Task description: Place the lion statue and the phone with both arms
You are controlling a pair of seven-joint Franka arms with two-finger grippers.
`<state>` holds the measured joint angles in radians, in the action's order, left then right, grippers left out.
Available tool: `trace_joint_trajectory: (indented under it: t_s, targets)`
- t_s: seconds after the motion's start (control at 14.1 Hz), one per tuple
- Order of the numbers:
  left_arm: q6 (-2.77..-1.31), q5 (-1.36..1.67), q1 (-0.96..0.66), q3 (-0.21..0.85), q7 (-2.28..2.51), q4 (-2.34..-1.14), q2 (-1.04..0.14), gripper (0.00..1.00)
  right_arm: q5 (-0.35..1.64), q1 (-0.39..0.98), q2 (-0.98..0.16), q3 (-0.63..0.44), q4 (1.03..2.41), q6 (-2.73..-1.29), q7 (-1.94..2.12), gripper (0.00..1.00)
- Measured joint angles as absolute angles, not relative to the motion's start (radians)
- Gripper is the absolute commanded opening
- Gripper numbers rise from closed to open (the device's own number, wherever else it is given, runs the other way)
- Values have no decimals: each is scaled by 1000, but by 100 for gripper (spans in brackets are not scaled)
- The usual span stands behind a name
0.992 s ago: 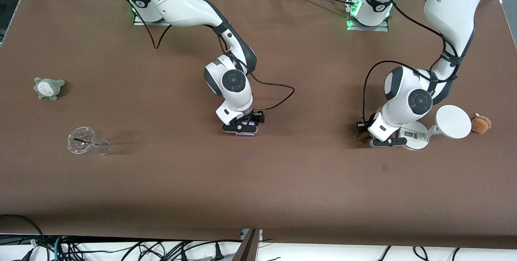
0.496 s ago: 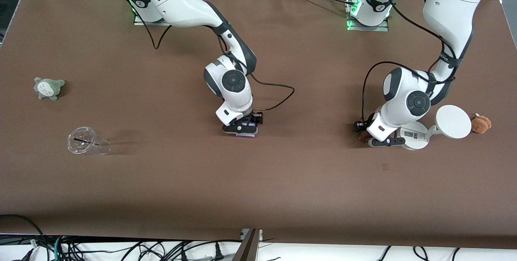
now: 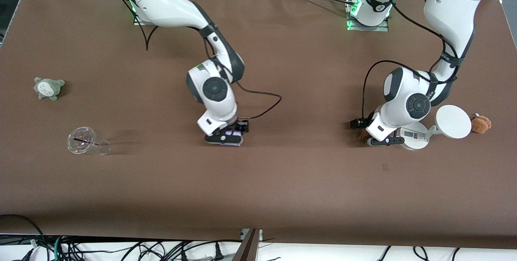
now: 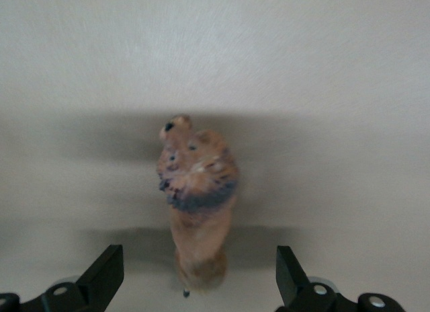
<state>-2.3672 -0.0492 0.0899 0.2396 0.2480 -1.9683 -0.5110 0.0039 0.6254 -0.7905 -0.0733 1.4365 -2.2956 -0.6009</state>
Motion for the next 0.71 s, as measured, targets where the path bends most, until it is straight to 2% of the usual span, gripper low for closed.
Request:
trace_joint_trajectory:
  t_s: [0.14, 0.42, 0.71]
  targets:
    - [-2281, -49, 86, 242, 248, -1951, -443, 100, 4, 552, -760, -82, 1436, -2235, -537, 26]
    - [-1948, -49, 86, 241, 248, -1898, -278, 100, 5, 449, -714, -143, 1439, -2121, -366, 26]
    - [-1406, -49, 88, 237, 248, -1574, -205, 100, 6, 347, -690, -154, 1483, -2091, -239, 26]
